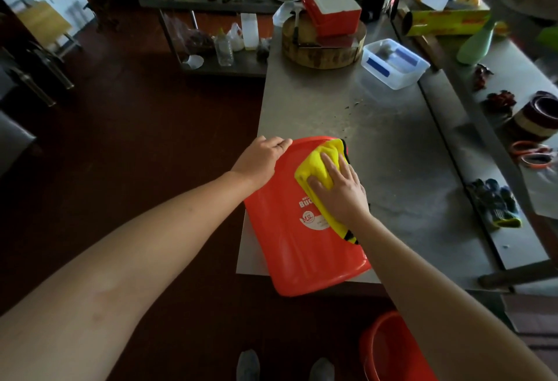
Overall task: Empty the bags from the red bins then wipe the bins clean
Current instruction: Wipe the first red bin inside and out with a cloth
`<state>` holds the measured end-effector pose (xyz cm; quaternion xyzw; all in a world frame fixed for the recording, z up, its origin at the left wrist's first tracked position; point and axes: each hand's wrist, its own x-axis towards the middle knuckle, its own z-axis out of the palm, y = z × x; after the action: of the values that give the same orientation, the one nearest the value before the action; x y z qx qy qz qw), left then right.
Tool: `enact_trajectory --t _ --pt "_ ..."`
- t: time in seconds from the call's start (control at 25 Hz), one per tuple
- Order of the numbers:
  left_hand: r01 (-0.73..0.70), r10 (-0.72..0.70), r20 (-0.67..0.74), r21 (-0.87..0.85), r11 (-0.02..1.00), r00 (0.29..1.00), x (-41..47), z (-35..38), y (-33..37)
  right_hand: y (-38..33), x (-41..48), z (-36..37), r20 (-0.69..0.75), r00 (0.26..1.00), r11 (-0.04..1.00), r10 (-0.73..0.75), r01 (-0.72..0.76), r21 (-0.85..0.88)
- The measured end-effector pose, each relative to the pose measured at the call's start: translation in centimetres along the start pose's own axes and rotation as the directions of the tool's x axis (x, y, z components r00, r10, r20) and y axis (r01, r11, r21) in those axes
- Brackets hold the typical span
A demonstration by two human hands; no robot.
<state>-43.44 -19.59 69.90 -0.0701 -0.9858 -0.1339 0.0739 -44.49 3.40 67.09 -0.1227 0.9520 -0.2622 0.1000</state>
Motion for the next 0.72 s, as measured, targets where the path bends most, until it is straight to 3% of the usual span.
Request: enact_trajectory --t 0.24,0.52,0.72 --pt "-0.013 0.013 0.021 -0.001 1.000 1.000 0.5 -0.2 0.8 3.5 -9.0 2.4 -0.099 0.988 0.979 -0.120 0.101 -0.178" --pt "-0.030 0.027 0.067 0.045 0.999 0.997 2.4 -0.1 2.0 5.4 -13.2 3.4 -0.151 0.982 0.980 -0.117 0.089 -0.179" --pt "-0.050 0.045 0.087 0.053 0.997 0.995 3.2 0.0 2.4 3.1 -13.7 4.5 -0.085 0.967 0.904 -0.241 0.192 -0.381"
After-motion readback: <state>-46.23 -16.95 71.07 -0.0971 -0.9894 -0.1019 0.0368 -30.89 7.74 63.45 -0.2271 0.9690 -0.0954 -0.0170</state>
